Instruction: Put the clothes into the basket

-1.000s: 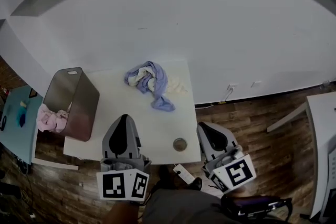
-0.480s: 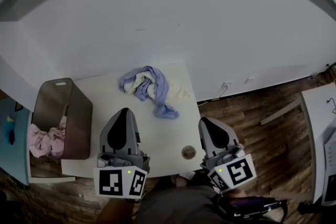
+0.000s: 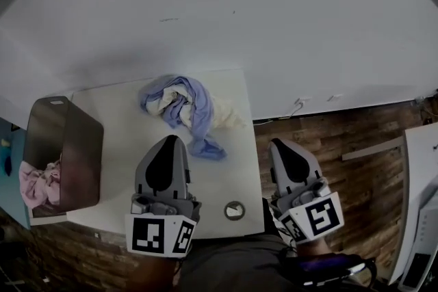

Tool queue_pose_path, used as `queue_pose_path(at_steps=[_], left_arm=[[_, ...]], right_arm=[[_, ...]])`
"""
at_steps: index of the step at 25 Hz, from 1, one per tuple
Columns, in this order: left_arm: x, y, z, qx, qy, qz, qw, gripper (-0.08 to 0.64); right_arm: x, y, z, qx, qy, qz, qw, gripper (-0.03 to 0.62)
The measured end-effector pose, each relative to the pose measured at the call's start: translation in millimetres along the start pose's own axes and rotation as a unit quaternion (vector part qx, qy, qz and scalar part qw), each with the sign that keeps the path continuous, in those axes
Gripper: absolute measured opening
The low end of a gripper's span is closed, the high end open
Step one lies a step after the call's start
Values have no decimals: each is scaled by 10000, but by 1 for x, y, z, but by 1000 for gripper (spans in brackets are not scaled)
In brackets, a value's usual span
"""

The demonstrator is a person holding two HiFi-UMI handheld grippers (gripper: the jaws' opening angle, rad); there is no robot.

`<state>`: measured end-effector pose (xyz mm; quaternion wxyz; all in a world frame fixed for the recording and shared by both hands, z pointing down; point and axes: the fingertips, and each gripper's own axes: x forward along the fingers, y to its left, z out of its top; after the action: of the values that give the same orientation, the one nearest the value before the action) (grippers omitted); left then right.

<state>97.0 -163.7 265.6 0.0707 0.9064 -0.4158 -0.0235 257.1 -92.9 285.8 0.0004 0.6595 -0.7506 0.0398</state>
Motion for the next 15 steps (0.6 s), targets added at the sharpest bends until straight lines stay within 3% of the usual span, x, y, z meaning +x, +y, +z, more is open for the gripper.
queue_pose_path(at_steps=[5,7,15], left_arm=[[56,0,-42,-182,356,414,9983,20],[77,2,-61,-245,513,497,9971,114],[139,25,-121,-248,1124,811,9900,244]], right_arm=[[33,-59,-27,106,469,262,9985,6],[43,-79,-43,185,648,288,9973,6],[78,-122,-109,541,1381,451,9879,7]])
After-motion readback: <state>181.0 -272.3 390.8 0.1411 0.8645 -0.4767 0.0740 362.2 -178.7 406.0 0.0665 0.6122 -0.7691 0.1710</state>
